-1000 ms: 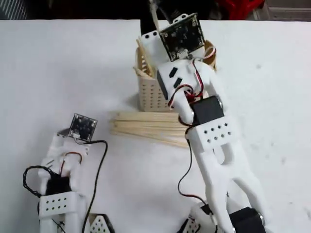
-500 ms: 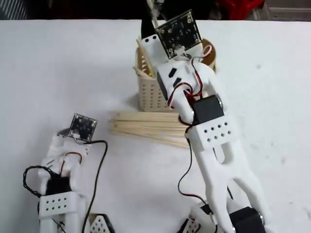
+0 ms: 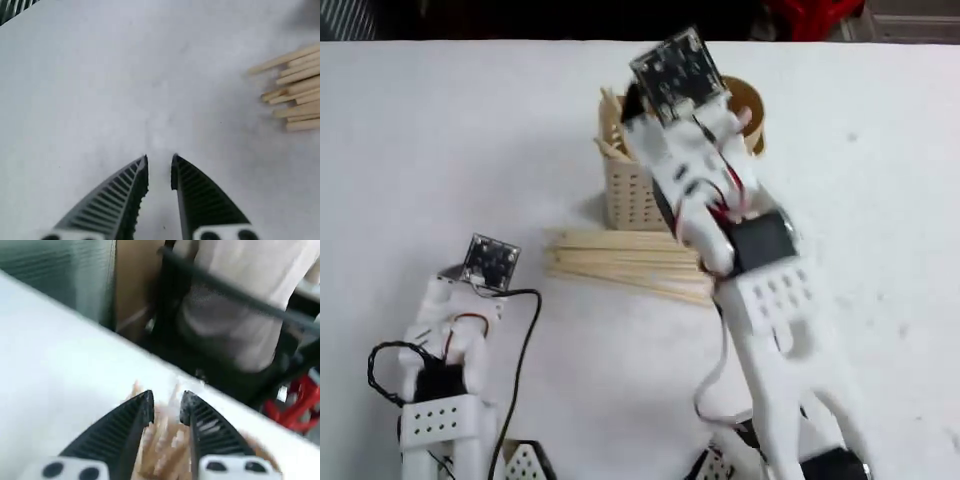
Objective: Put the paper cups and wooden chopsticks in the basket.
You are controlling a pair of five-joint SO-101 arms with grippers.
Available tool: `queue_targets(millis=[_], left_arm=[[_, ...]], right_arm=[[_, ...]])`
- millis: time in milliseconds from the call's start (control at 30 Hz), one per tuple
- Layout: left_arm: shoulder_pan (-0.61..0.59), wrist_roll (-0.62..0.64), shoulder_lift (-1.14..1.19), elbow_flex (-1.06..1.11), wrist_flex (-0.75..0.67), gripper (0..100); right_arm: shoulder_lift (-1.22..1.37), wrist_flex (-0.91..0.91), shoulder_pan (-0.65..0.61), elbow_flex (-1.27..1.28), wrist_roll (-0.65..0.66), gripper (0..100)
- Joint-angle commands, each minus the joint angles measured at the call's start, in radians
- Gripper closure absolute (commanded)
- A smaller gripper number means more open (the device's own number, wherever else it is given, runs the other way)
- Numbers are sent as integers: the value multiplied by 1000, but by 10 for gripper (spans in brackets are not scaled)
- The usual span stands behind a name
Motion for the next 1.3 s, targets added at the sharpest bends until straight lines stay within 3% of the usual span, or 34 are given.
queue_targets(millis=[0,200,367,767,1067,1267], left_arm=[[8,-8,-12,-3,5,906],[12,-8,-12,-3,5,906],[8,-8,-12,-3,5,906],[8,-8,-12,-3,5,906],[8,-8,-12,-3,5,906],[8,-8,-12,-3,5,906]], right_arm=[[-162,298,-85,6,5,896],[-120,492,-282,170,233,894],[44,338,-295,347,287,893],[366,-193,-143,540,276,896],[475,-271,-136,532,133,896],[518,-205,-143,534,126,897]])
